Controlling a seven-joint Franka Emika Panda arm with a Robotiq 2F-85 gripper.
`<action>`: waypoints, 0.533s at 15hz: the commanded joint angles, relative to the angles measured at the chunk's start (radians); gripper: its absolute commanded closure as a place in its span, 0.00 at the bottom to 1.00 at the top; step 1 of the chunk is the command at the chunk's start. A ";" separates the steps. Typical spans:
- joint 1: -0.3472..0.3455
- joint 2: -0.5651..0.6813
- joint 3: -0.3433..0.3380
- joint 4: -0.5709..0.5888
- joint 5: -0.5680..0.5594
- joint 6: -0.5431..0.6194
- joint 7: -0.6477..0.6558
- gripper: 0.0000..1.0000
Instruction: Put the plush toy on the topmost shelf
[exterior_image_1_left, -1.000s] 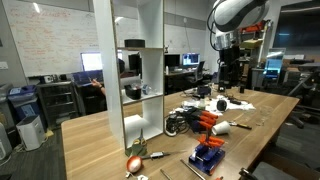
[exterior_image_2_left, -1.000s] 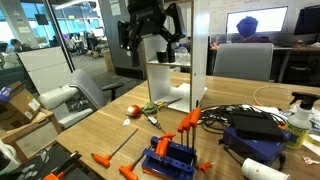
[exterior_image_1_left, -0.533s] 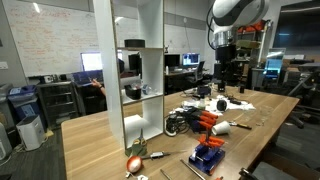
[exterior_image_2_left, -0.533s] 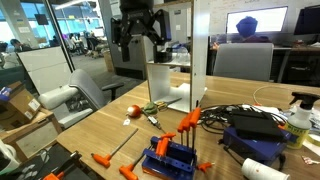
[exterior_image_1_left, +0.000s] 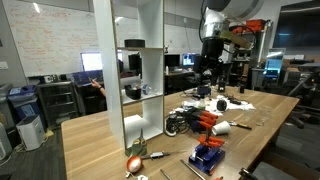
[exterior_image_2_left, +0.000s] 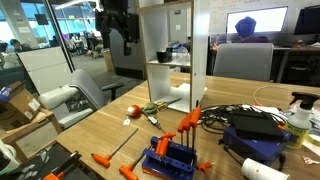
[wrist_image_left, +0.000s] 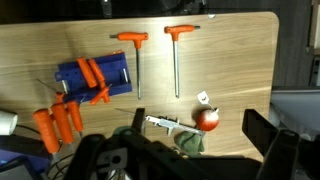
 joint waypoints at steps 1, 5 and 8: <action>0.031 0.004 0.056 0.002 0.105 -0.004 0.132 0.00; 0.066 0.108 0.115 0.028 0.214 0.022 0.247 0.00; 0.090 0.201 0.150 0.047 0.308 0.068 0.309 0.00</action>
